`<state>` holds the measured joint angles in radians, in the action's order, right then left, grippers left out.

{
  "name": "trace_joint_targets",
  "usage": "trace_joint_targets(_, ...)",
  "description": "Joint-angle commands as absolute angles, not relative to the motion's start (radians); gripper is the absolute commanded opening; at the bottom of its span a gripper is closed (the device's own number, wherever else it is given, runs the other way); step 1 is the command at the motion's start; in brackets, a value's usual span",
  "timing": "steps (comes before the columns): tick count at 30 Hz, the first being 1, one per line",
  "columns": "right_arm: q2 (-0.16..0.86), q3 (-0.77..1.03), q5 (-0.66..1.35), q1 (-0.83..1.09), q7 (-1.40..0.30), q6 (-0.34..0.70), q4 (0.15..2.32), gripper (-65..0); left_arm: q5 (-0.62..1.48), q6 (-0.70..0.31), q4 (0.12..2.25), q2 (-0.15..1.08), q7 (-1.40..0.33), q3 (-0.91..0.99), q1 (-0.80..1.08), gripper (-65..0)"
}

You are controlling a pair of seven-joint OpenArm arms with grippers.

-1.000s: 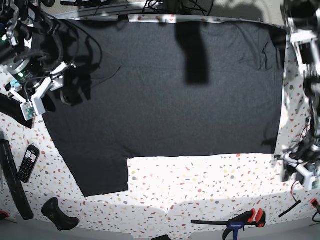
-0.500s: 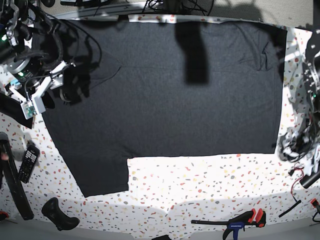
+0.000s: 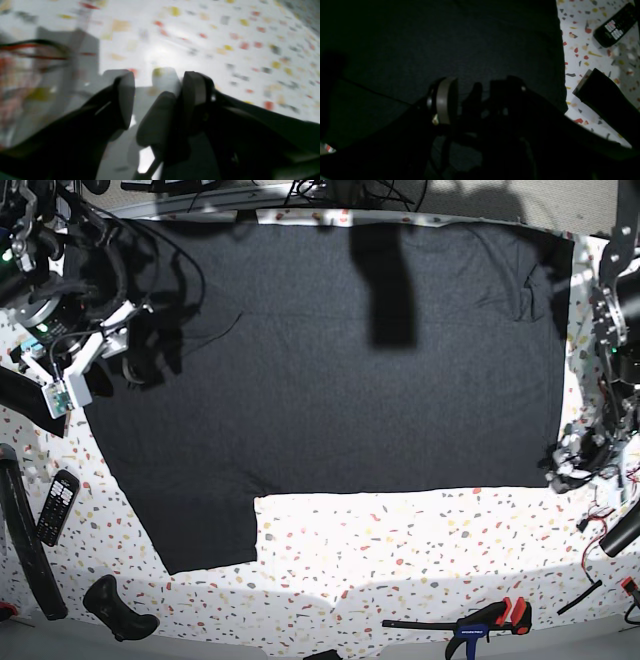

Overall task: Fold the T-shirt properly
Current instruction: 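Release the shirt and move both grippers out to its sides, then grasp the shirt's hem corners with both grippers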

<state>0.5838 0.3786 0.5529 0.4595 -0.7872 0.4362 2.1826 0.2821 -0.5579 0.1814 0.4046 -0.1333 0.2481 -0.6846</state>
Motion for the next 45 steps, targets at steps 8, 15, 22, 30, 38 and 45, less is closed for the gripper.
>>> trace_joint_targets(8, 0.598, 0.387, 0.561, 0.454, -0.767, 0.445, 2.199, -35.0, 0.214, -0.603, 0.184, 0.366, -0.207, 0.246, -0.696, -35.1)
trace_joint_targets(15, 0.596, 0.387, 0.561, 0.437, -0.763, 0.445, 2.199, -35.0, 0.184, -0.603, 0.184, 0.398, -0.195, 0.246, -0.696, -39.0)
trace_joint_targets(22, 0.564, 0.386, 0.495, 0.321, -0.723, 0.445, 2.153, -35.1, 0.249, -0.603, 0.187, 0.402, -0.211, 0.246, -0.698, -65.0)
trace_joint_targets(30, 0.529, 0.386, 0.423, 0.009, -0.745, 0.444, 1.748, -35.1, 0.297, -0.604, 0.192, 0.402, -0.246, 0.246, -0.699, -65.0)
trace_joint_targets(38, 0.532, 0.254, 0.422, -0.436, -0.817, 0.534, 1.178, -34.9, 0.297, -0.607, 0.192, 0.39, -0.246, 0.246, -0.699, -65.0)
trace_joint_targets(45, 0.526, -0.035, 0.264, -0.731, -0.691, 0.633, 0.791, -34.1, 0.297, -0.607, 0.192, 0.391, -0.247, 0.246, -0.698, -65.0)
